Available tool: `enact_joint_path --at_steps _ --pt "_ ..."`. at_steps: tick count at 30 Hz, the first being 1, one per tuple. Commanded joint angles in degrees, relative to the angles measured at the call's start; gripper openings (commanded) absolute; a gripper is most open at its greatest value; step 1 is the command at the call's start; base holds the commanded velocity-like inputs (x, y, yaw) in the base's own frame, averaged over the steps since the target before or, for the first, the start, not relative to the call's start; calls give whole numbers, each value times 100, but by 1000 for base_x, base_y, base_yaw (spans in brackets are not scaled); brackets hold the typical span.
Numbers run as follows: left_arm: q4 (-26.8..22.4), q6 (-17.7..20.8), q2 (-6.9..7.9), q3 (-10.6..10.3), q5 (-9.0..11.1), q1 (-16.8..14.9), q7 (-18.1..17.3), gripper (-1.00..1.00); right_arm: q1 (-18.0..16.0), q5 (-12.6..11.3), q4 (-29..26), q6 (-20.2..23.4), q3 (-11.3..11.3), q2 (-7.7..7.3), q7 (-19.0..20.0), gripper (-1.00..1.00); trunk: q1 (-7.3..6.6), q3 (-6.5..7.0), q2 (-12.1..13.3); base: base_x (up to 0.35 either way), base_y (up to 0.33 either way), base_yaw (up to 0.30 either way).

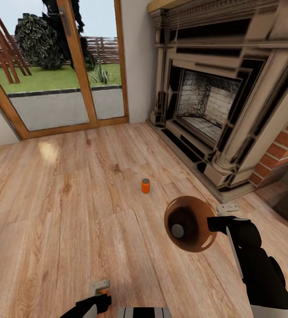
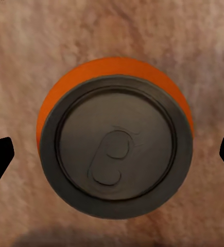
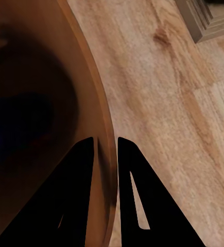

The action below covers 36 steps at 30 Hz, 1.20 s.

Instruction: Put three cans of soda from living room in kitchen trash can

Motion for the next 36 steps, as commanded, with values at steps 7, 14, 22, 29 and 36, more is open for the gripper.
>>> enact_joint_path --at_steps 7,14,22,29,36 --pt "-8 -1 -1 0 1 -2 0 100 -1 -71 -2 4 13 -2 28 -100 7 -66 -4 0 0 0" --pt "-9 -4 -1 0 2 -5 0 100 -1 -71 -2 4 17 -3 27 -100 7 -66 -4 0 0 0" --pt "-11 -13 1 2 5 0 0 100 -2 -71 -2 4 18 -3 28 -100 7 -66 -4 0 0 0" --pt "-16 -77 5 8 10 -2 0 100 -1 -71 -2 4 16 -3 28 -100 7 -66 -4 0 0 0" --pt "-10 -201 8 9 11 -2 0 100 -4 -71 -2 4 18 -3 27 -100 7 -66 -4 0 0 0"
